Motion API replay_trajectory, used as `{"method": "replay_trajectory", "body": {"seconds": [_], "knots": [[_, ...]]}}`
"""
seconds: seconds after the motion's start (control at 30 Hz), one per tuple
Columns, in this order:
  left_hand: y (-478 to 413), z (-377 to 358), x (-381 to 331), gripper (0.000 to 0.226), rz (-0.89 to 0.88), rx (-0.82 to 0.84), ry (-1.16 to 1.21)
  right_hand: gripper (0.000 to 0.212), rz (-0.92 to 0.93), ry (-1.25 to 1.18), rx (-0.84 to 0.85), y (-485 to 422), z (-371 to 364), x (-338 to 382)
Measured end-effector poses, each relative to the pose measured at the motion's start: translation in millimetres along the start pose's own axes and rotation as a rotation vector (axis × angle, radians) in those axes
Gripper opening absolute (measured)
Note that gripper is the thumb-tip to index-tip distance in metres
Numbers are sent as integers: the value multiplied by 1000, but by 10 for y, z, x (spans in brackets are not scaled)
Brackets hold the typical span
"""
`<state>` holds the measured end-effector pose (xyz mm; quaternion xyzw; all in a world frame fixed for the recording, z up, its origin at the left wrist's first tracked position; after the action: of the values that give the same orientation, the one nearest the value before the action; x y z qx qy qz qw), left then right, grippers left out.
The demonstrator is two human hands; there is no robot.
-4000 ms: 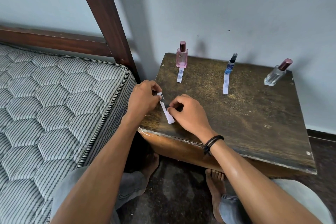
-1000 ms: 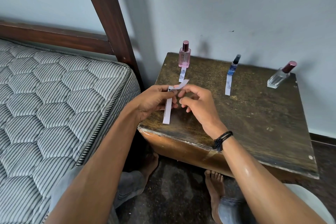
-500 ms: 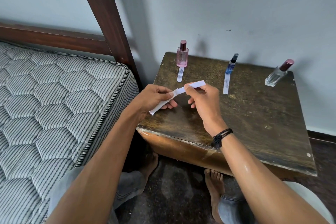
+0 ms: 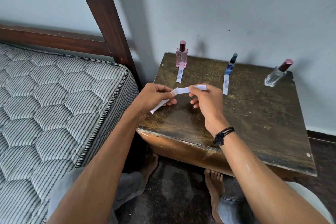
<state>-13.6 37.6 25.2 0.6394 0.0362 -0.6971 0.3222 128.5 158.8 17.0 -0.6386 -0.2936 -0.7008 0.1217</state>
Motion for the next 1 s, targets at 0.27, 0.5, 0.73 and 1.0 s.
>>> {"method": "replay_trajectory", "body": {"seconds": [0.27,0.5,0.73,1.0], "knots": [[13,9,-15,17,-61,-85,30,4,0,18,17,20,-14,8],[5,49,-12,15,-26,-196,79,8,-1,77,27,41,-27,17],[1,38,28,11,22,-255,50,11,-5,131,47,74,-51,35],[10,13,28,12,36,-299,80,12,-8,142,41,122,-101,13]]}}
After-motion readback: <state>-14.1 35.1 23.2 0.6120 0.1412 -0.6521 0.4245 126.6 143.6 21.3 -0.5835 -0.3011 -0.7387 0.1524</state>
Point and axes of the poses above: each hand's wrist, its own y-axis away from the middle knuckle, its own z-axis out of the back of the hand, x = y × z, the point moved 4 cm from there along -y, towards the middle knuckle, and after that the axes turned 4 degrees about x, right-handed, at the moved point
